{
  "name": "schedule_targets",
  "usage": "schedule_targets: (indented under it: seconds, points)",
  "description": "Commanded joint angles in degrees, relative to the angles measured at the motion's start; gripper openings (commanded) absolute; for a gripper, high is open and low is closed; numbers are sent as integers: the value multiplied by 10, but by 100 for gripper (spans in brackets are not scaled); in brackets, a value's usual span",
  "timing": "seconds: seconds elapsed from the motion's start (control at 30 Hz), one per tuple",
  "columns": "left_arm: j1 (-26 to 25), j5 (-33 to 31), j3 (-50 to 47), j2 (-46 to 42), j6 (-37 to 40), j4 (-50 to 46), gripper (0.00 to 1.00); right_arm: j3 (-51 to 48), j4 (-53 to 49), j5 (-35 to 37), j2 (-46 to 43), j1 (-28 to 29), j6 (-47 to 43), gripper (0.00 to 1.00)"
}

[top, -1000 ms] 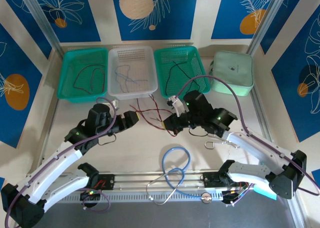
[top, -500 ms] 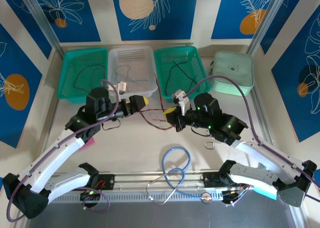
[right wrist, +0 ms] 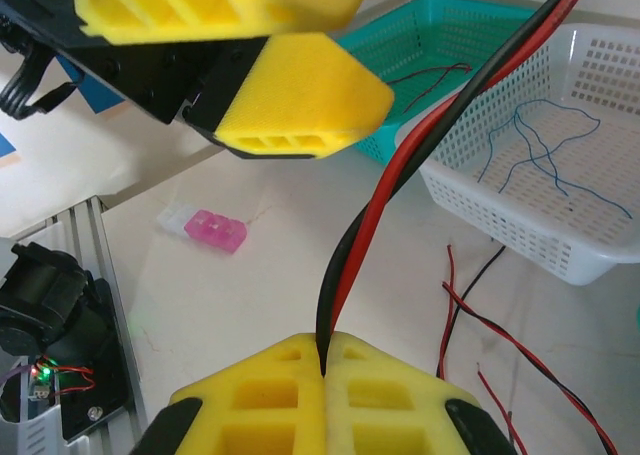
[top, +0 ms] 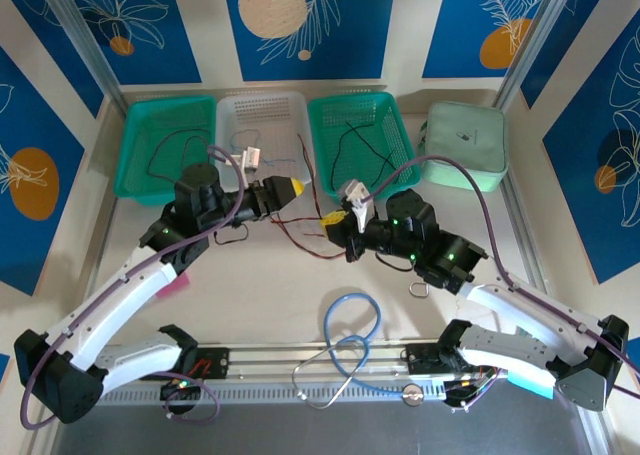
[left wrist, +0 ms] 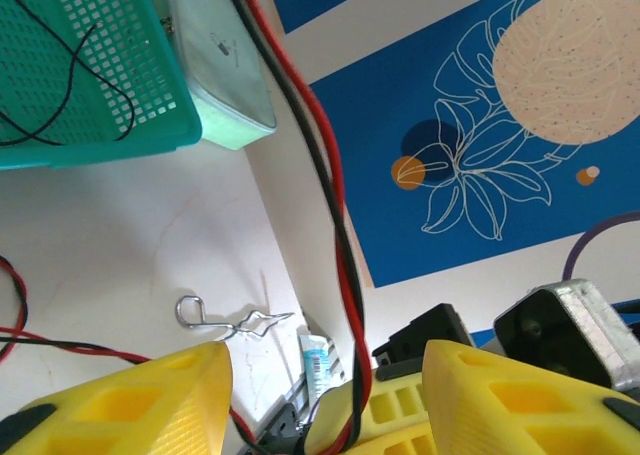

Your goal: Untangle the cables

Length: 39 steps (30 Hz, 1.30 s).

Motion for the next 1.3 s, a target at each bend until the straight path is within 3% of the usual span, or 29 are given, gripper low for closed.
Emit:
schedule_targets:
  seconds: [0.0, 0.33, 0.4, 0.5, 0.53, 0.57, 0.67, 0.77, 0.9, 1.13, 1.27]
  points:
    - [2, 17, -7, 1, -15, 49, 53, -9, 23, -18, -5, 6, -16, 0]
    - [2, 17, -21, 31, -31, 97, 51, -14, 40, -41, 1, 31, -35, 0]
    - [1, 20, -23, 35, -35, 109, 40, -11, 34, -36, 1, 36, -39, 0]
    - [1, 19, -26, 33, -36, 120, 6, -10, 26, -25, -3, 37, -38, 0]
    - [1, 16, -29, 30, -35, 120, 0, -9, 22, -22, -5, 37, -38, 0]
    - [1, 13, -31, 25, -31, 117, 0, -8, 17, -22, -7, 36, -39, 6]
    - [1, 4, -28, 11, -4, 86, 0, -5, 5, -20, -22, 31, -36, 37]
    - [1, 7, -13, -2, 64, 29, 0, 0, -12, 0, -44, 16, -22, 55]
    - [-16, -11, 19, -21, 290, -99, 0, 41, -64, -23, -60, -37, 38, 72]
    - [-18, -63, -24, -94, 466, -114, 0, 92, -71, -65, -62, -75, 97, 70]
    - [-19, -82, -18, -104, 519, -148, 0, 118, -56, -109, -35, -88, 140, 54]
